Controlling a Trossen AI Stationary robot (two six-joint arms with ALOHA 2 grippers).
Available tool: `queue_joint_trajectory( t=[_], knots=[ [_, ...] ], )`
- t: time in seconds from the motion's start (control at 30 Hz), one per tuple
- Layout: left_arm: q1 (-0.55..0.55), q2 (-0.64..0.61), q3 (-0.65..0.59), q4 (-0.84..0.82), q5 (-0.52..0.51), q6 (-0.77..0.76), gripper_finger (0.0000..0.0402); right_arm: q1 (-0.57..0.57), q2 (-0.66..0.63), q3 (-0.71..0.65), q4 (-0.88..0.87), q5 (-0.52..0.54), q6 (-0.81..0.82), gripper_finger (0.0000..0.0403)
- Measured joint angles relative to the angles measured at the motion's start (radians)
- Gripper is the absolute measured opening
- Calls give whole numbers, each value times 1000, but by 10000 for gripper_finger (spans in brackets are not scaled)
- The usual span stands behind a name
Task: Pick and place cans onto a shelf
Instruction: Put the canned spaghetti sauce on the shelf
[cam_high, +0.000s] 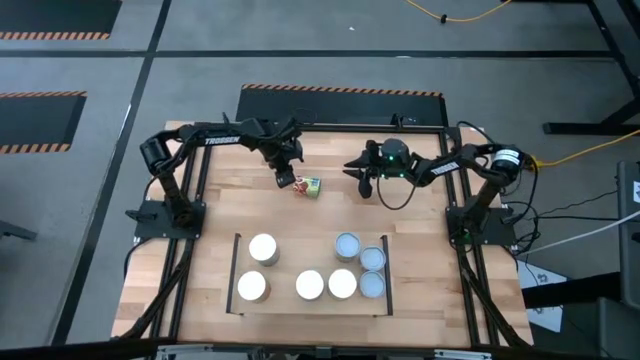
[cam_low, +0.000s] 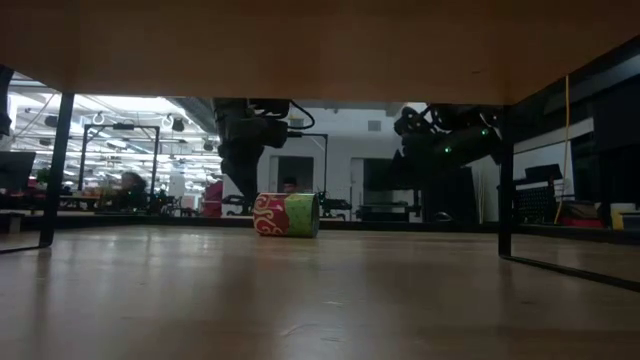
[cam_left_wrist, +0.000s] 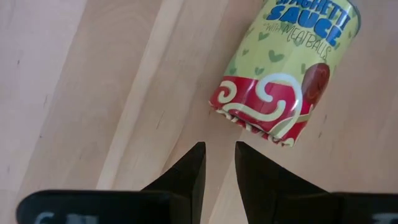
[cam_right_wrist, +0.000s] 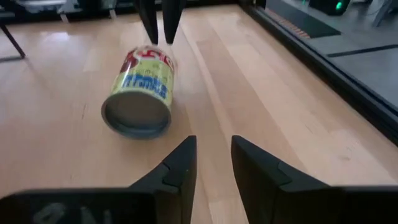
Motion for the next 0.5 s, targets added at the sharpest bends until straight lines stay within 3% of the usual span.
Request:
queue_joint_trajectory(
  t=[0.3, 0.5],
  knots=[
    [-10, 0, 0, 0, -9, 0, 80, 0, 10, 30, 18, 0, 71, 106],
    [-10, 0, 0, -1, -8, 0, 80, 0, 10, 120, -68, -6, 95, 112]
  ],
)
